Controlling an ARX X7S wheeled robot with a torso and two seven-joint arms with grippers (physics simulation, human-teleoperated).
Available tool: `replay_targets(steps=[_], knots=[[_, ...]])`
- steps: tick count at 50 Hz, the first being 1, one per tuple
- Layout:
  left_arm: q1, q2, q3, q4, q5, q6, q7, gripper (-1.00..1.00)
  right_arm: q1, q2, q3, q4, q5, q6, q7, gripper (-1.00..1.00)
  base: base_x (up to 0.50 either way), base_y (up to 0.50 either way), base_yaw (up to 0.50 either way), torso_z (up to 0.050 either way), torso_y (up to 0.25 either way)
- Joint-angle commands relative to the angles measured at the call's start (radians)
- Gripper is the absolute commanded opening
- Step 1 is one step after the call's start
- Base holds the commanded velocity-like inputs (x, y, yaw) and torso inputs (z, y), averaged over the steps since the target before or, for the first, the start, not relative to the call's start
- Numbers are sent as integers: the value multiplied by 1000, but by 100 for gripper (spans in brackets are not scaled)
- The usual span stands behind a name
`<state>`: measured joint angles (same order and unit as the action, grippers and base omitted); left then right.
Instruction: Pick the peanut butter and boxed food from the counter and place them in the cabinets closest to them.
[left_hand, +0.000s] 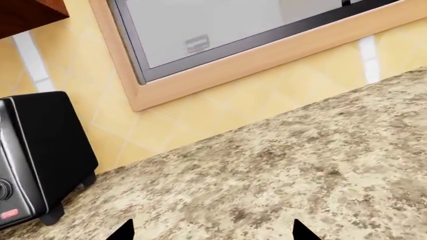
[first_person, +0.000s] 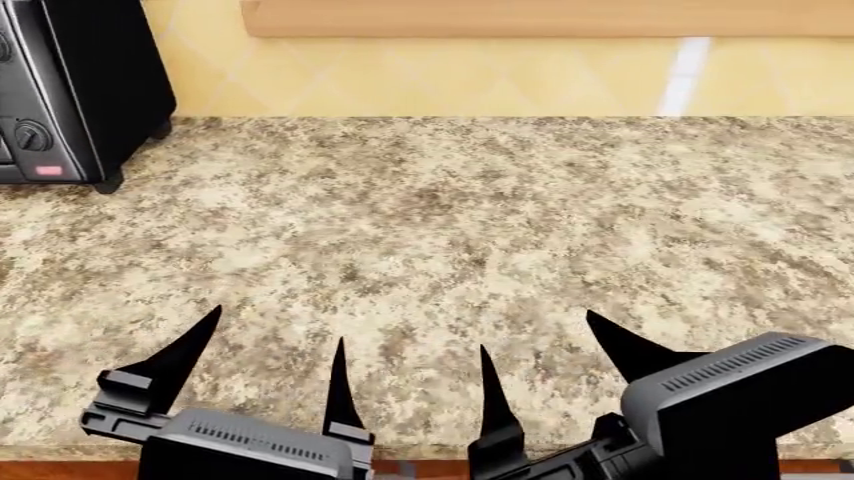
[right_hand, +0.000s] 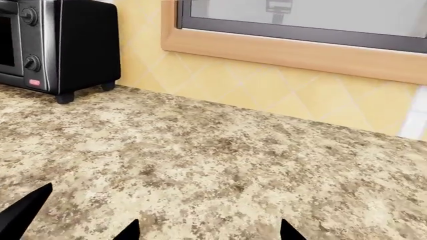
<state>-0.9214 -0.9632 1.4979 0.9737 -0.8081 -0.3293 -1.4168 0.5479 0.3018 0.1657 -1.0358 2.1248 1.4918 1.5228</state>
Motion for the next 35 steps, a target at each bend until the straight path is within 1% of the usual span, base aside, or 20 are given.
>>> replay_targets(steps=[1,35], knots=[[-4,-4,-8,8,-9,-6,-5,100,-3,-3,9,-1,11,2,4,100,-1,-500,0,0,0],[4,1,-12,3,-2,-9,3,100,-8,-11,12,0,14,11,6,100,-1,-500,0,0,0]])
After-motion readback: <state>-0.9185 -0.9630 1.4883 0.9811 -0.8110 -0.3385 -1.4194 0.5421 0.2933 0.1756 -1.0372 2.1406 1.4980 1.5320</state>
